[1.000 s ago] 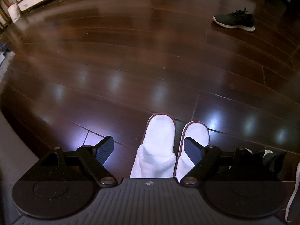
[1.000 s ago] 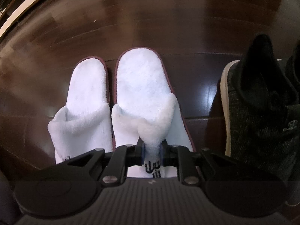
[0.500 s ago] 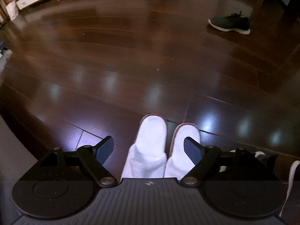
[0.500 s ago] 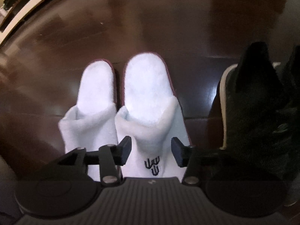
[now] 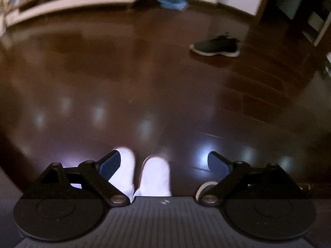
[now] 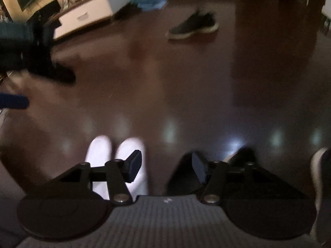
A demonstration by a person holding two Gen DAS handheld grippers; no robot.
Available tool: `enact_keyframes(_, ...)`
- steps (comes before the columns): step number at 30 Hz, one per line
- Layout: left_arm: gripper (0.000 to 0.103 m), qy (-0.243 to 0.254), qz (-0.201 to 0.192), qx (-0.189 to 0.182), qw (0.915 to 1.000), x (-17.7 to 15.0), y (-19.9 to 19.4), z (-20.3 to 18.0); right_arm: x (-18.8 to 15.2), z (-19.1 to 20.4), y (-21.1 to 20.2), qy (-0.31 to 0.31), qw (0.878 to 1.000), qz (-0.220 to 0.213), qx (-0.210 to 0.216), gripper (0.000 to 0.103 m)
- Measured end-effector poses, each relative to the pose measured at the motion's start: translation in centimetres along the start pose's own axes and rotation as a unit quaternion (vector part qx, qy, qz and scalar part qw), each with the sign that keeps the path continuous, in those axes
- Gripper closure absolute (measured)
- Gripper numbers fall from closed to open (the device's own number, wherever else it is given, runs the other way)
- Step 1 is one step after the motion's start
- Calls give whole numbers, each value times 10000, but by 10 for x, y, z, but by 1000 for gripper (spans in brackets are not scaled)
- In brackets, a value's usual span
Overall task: Organize scattered shoes
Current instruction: 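Open the right gripper and withdraw both grippers from the slippers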
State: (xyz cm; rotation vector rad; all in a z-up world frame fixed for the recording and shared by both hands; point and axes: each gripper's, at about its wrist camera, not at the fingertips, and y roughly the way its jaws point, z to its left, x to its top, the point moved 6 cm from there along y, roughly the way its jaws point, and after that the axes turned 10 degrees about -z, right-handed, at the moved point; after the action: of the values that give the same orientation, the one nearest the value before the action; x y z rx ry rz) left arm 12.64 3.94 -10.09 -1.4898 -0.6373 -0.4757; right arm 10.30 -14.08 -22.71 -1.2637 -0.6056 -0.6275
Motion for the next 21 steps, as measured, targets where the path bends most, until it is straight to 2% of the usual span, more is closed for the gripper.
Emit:
enact_keyframes(3, 9, 21, -177, -40, 9998, 21, 21, -22, 30, -41, 4, 129, 9994, -303, 46, 42)
enact_keyframes(6, 9, -206, -372, -244, 9988, 45, 45, -45, 60, -75, 4, 338, 9975, -609, 153, 42)
enact_keyframes(10, 9, -249, -393, -249, 9986, 68, 56, -71, 83, -112, -19, 762, 9914, -1061, -103, 42)
enact_keyframes(15, 9, 38, -170, 51, 9998, 85, 32, -86, 92, -126, -50, 974, 9904, -837, -518, 42)
enact_keyframes(18, 9, 220, 107, 312, 9992, 94, 9, -97, 101, -129, -78, 1026, 9920, -461, -564, 42)
enact_keyframes(21, 9, 326, 248, 478, 9980, 116, -36, -114, 121, -129, -109, 1227, 9910, -84, -533, 40)
